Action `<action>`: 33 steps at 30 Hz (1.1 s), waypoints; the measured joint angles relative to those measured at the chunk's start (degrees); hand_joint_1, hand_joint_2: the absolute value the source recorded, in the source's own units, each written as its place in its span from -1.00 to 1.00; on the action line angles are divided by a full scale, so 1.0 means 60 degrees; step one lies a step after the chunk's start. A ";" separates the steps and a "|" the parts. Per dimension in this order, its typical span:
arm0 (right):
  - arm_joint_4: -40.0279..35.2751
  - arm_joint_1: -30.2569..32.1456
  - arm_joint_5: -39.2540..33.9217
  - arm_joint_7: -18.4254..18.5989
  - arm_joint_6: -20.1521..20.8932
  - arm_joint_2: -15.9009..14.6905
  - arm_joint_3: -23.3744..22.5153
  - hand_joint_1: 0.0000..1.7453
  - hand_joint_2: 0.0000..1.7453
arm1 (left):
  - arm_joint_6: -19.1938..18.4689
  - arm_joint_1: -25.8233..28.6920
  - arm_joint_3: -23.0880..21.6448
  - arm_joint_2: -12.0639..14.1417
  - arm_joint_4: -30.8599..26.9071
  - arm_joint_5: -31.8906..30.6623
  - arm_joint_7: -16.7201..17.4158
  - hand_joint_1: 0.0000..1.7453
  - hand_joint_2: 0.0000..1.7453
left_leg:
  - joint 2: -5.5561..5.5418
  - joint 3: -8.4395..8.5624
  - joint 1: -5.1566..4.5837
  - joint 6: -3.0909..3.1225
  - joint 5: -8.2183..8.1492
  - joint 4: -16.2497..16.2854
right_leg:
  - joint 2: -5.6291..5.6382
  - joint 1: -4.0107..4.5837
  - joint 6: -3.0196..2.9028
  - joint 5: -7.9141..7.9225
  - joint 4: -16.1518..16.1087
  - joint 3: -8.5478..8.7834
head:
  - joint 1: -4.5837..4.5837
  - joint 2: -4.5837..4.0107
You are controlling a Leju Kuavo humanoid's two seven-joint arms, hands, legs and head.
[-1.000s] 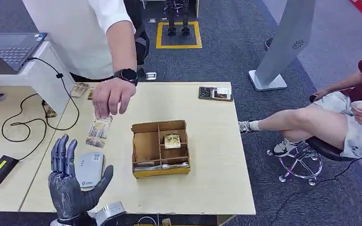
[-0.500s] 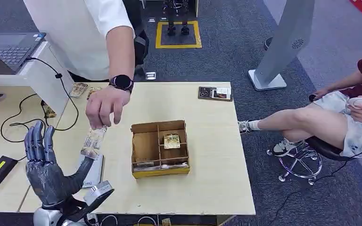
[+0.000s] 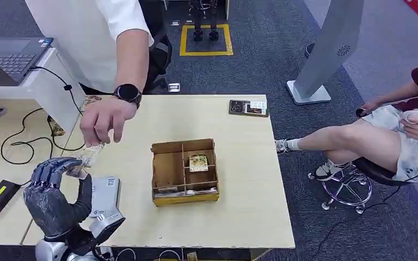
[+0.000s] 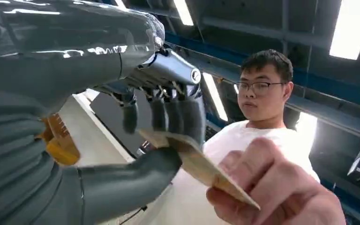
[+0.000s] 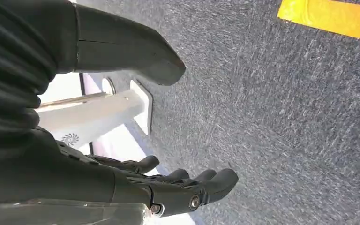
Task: Pass the card to the sensor for recognition and then transmit it.
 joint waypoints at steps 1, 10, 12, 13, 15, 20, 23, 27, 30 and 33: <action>-0.0007 -0.0001 0.0007 0.0004 0.0000 0.0000 0.0004 -1.00 1.00 | 0.0000 -0.0005 0.0000 0.0000 -0.0004 0.0022 -0.0004 1.00 1.00 | 0.0000 0.0000 0.0000 0.0000 0.0000 0.0000 | 0.0000 0.0000 0.0000 0.0000 0.0000 0.0001 | 0.0000 0.0000; -0.0022 -0.0004 0.0051 0.0018 -0.0018 -0.0018 0.0004 -1.00 1.00 | -0.0004 -0.0035 0.0000 0.0000 0.0000 0.0109 -0.0014 1.00 1.00 | 0.0000 0.0001 0.0000 0.0000 0.0000 0.0000 | 0.0000 0.0000 0.0000 0.0000 0.0000 0.0000 | 0.0000 0.0000; -0.0022 -0.0005 0.0051 0.0018 -0.0029 -0.0022 0.0004 -1.00 1.00 | -0.0004 -0.0037 0.0000 -0.0004 0.0000 0.0204 -0.0014 1.00 1.00 | 0.0000 0.0001 0.0000 0.0000 0.0000 0.0000 | 0.0000 0.0000 0.0000 0.0000 0.0000 0.0000 | 0.0000 0.0000; -0.0022 -0.0005 0.0054 0.0018 -0.0055 -0.0029 0.0000 -1.00 1.00 | -0.0004 -0.0036 0.0000 -0.0004 0.0000 0.0259 -0.0014 1.00 1.00 | 0.0000 0.0001 0.0000 0.0000 0.0000 0.0000 | 0.0000 0.0000 0.0000 0.0000 0.0000 0.0001 | 0.0000 0.0000; -0.0022 -0.0005 0.0051 0.0015 -0.0087 -0.0033 0.0004 -1.00 1.00 | -0.0004 -0.0036 0.0000 -0.0004 0.0000 0.0339 -0.0014 1.00 1.00 | 0.0000 0.0001 0.0000 0.0000 0.0000 0.0000 | 0.0000 0.0000 0.0000 0.0000 0.0000 0.0000 | 0.0000 0.0000; -0.0022 -0.0005 0.0055 0.0015 -0.0095 -0.0047 0.0004 -1.00 1.00 | -0.0007 -0.0035 0.0000 -0.0004 0.0000 0.0306 -0.0011 1.00 1.00 | 0.0000 0.0000 0.0000 0.0000 0.0000 0.0000 | 0.0000 0.0000 0.0000 0.0000 0.0000 0.0001 | 0.0000 0.0000; -0.0025 -0.0006 0.0182 0.0015 -0.0084 -0.0066 0.0000 -1.00 1.00 | -0.0007 -0.0045 0.0062 -0.0004 0.0000 -0.0205 0.0037 1.00 1.00 | 0.0000 0.0000 0.0000 0.0000 0.0000 0.0000 | 0.0000 0.0000 0.0000 0.0000 0.0000 0.0002 | 0.0000 0.0000; -0.0058 -0.0016 0.0349 0.0018 -0.0055 -0.0116 0.0000 -1.00 1.00 | -0.0004 -0.0086 0.0415 -0.0007 0.0000 -0.1441 0.0182 1.00 1.00 | 0.0000 0.0000 0.0000 0.0000 0.0001 0.0000 | 0.0000 0.0000 0.0000 0.0000 0.0000 0.0003 | 0.0004 0.0000; -0.0113 -0.0026 0.0393 0.0026 -0.0033 -0.0171 0.0004 -1.00 1.00 | -0.0004 -0.0099 0.0689 -0.0029 0.0000 -0.2077 0.0277 1.00 1.00 | 0.0000 0.0001 0.0000 0.0000 0.0001 0.0000 | 0.0000 0.0000 0.0000 0.0000 0.0000 0.0003 | 0.0000 0.0000; -0.0149 -0.0045 0.0404 0.0077 -0.0022 -0.0208 0.0004 -1.00 1.00 | -0.0004 -0.0100 0.0926 -0.0036 0.0000 -0.2817 0.0551 1.00 1.00 | 0.0000 0.0001 0.0000 0.0000 0.0001 0.0000 | 0.0000 0.0000 0.0000 0.0000 0.0000 0.0002 | 0.0000 0.0000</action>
